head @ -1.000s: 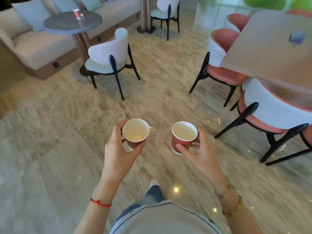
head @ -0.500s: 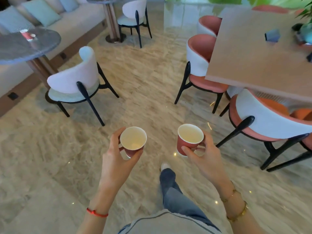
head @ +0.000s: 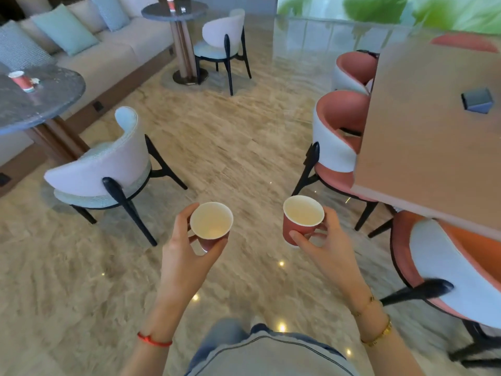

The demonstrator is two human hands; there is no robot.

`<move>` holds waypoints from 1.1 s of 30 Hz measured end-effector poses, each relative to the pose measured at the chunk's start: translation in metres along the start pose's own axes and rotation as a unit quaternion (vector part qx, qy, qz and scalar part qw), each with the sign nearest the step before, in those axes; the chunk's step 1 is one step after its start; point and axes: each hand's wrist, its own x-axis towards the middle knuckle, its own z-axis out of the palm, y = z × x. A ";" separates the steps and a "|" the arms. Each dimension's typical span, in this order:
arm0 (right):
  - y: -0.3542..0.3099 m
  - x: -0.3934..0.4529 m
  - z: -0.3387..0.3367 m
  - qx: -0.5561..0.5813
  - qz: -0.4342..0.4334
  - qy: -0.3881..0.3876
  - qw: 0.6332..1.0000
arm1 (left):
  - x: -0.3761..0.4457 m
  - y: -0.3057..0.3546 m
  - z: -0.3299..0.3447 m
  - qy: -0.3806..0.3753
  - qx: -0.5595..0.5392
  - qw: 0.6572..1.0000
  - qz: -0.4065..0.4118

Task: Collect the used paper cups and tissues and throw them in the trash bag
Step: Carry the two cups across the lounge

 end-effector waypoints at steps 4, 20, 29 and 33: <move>-0.008 0.084 0.015 0.005 -0.005 -0.018 1.000 | 0.078 -0.005 0.019 0.008 0.006 1.000 -0.008; -0.017 0.448 0.101 0.029 0.024 0.015 0.999 | 0.474 -0.035 0.093 -0.032 0.006 0.999 0.041; 0.007 0.611 0.092 0.028 0.086 0.095 0.991 | 0.669 -0.026 0.176 -0.115 -0.029 0.992 0.050; 0.027 0.696 0.081 0.044 0.096 0.119 0.987 | 0.751 -0.020 0.235 -0.133 -0.037 0.989 0.060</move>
